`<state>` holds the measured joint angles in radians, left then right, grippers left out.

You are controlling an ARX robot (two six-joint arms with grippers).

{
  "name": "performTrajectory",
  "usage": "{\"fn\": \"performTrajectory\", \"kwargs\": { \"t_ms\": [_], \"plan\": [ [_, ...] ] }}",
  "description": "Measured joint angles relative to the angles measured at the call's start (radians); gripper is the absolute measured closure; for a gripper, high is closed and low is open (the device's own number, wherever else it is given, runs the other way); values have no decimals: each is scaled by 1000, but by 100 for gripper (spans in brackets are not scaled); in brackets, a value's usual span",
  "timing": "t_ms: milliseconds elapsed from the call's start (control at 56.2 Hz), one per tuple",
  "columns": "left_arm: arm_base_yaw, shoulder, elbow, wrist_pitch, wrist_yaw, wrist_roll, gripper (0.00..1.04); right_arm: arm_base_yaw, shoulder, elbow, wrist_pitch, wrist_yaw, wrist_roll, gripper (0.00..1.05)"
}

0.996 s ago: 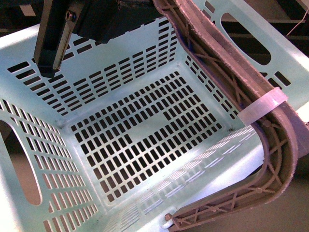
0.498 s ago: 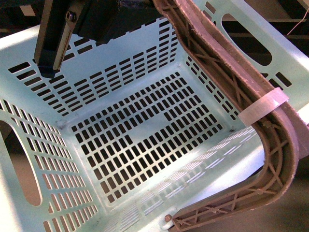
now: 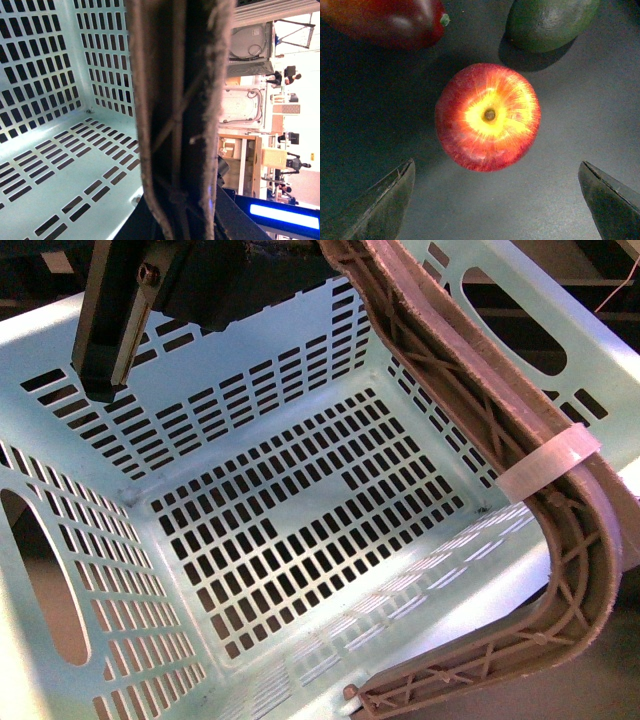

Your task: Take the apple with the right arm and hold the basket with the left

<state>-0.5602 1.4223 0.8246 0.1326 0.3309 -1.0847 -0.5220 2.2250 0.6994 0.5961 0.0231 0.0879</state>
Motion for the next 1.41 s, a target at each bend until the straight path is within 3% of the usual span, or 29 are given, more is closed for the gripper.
{"fn": "performTrajectory", "kwargs": {
  "t_ms": [801,907,996,1406],
  "plan": [
    [0,0,0,0,0,0,97,14,188,187,-55,7,63,9],
    [0,0,0,0,1,0,97,14,198,187,-45,6,69,26],
    [0,0,0,0,2,0,97,10,198,181,-36,-1,69,32],
    [0,0,0,0,2,0,97,10,-63,10,-17,-116,-19,34]
  ]
}}
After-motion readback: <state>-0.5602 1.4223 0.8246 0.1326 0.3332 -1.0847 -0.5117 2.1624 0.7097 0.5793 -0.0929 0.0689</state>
